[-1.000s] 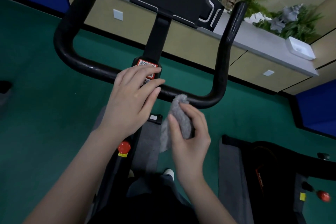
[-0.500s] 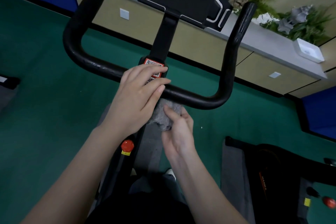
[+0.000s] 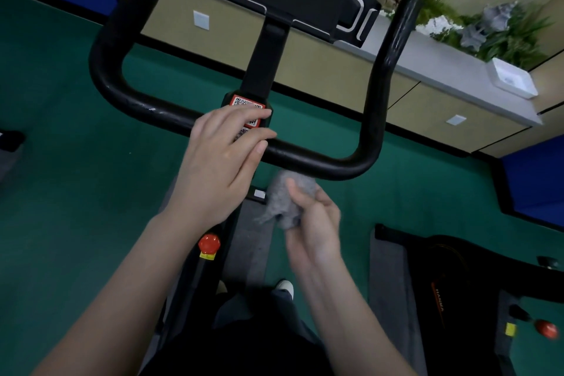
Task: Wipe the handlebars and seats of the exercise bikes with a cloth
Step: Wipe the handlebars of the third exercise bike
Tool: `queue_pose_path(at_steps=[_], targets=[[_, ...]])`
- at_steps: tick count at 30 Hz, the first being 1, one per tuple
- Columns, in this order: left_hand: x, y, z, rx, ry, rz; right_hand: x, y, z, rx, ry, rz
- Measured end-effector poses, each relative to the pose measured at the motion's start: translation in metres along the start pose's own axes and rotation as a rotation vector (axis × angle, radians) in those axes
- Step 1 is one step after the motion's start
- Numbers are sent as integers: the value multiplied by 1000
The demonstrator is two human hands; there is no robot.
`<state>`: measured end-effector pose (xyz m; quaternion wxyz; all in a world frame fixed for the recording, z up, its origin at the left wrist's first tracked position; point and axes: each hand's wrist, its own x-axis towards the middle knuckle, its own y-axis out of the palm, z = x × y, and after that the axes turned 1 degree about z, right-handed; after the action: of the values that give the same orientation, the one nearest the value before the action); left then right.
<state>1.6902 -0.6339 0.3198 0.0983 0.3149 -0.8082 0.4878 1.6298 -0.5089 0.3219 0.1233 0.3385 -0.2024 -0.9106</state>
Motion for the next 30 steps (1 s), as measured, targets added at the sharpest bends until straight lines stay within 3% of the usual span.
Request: queue_pose_path(at_steps=[4,11,19,25,30], targets=[[-1,0,1,19,18,2,1,13,-12,23,57,23],[-1,2,1,46,25,-15,-3,-24,23,37,-61,-110],[4,6,-12,206,83,-38,-5,-14,13,5,-53,-146],[13,20,-29,224,143,58,2,-31,23,-60,-392,-320],[13,28,-26,263,124,28,8,-36,23,-525,-811,-428]])
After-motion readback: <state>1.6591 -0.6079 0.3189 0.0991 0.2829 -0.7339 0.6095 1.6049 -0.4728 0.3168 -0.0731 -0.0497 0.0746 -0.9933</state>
